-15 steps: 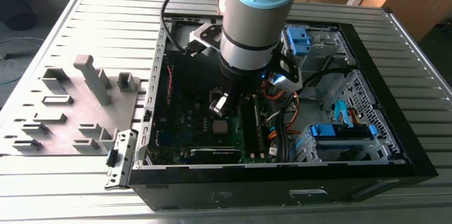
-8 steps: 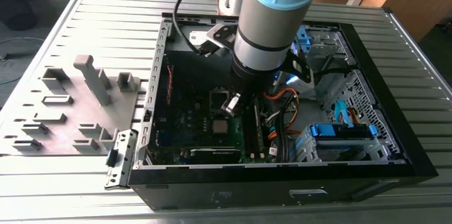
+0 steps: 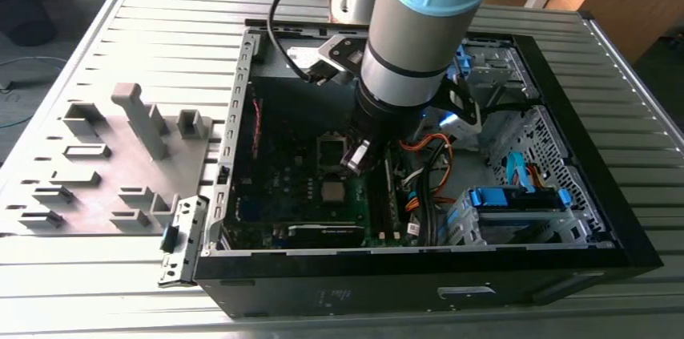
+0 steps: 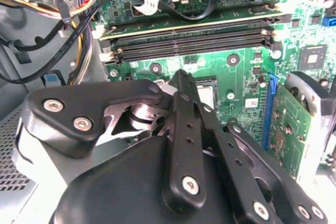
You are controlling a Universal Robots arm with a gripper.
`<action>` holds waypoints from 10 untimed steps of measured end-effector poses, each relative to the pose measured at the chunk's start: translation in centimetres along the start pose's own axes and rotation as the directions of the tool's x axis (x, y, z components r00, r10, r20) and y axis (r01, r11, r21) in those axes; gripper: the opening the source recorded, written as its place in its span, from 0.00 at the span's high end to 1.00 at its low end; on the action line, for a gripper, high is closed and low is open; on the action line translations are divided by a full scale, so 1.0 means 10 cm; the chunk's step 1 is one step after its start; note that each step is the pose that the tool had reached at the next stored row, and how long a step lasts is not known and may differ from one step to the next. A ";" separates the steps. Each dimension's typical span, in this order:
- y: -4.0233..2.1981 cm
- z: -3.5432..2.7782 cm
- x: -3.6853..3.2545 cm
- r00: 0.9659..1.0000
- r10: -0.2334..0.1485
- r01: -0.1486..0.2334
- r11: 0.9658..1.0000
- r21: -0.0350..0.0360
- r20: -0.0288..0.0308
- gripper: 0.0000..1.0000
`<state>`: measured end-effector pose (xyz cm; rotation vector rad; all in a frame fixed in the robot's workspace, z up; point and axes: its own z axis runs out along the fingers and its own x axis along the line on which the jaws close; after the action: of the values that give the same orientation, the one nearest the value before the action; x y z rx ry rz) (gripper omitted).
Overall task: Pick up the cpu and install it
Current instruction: 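Close the cpu cover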
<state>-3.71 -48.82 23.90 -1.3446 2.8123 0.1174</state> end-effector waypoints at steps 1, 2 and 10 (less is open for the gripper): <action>-0.001 0.000 -0.001 1.000 0.000 0.000 1.000 0.000 0.000 0.89; -0.002 -0.002 -0.005 1.000 0.000 0.000 1.000 0.000 0.000 0.89; 0.050 0.009 -0.087 1.000 0.000 0.000 1.000 0.000 0.000 0.89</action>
<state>-3.55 -47.82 23.89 -1.3449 2.8124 0.1171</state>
